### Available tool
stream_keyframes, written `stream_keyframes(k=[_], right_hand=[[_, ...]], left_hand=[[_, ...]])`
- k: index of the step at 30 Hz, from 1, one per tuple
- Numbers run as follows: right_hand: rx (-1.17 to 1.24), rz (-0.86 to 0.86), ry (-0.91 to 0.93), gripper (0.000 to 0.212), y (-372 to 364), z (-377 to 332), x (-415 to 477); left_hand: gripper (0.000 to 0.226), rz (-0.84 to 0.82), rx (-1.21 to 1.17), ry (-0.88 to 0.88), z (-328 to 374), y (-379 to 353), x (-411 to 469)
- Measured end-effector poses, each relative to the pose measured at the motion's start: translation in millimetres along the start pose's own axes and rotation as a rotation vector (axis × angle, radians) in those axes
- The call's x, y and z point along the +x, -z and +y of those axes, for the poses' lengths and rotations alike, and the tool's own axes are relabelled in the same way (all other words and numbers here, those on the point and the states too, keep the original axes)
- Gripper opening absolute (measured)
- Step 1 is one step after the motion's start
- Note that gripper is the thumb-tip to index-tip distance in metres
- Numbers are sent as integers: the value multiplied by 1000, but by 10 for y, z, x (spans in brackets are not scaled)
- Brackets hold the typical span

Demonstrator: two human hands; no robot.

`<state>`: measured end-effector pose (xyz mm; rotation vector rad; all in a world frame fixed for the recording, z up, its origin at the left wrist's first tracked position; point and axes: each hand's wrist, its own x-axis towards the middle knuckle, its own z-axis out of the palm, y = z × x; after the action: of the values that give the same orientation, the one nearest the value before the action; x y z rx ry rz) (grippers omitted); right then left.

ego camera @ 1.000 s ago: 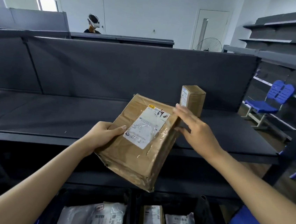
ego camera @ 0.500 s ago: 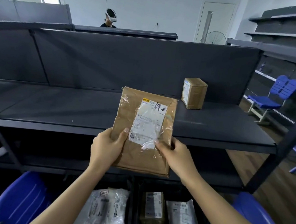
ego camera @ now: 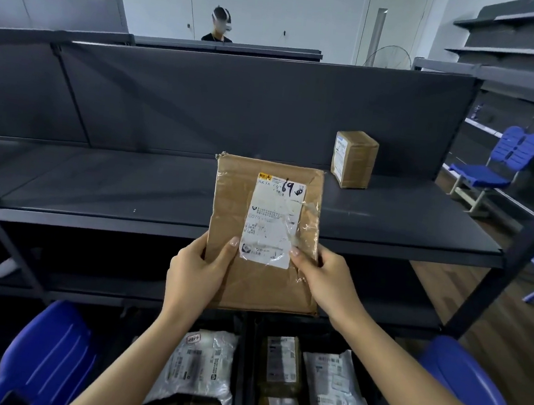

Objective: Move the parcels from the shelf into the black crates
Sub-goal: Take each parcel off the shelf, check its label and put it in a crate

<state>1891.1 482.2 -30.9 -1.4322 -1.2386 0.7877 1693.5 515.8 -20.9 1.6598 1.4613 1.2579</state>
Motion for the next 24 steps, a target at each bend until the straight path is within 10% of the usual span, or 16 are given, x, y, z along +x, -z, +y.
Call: stream_keyframes(k=[24], right_hand=[[-296, 17, -559, 15, 847, 1257, -1468]], left_hand=[[38, -472, -16, 374, -932, -1019, -1542]])
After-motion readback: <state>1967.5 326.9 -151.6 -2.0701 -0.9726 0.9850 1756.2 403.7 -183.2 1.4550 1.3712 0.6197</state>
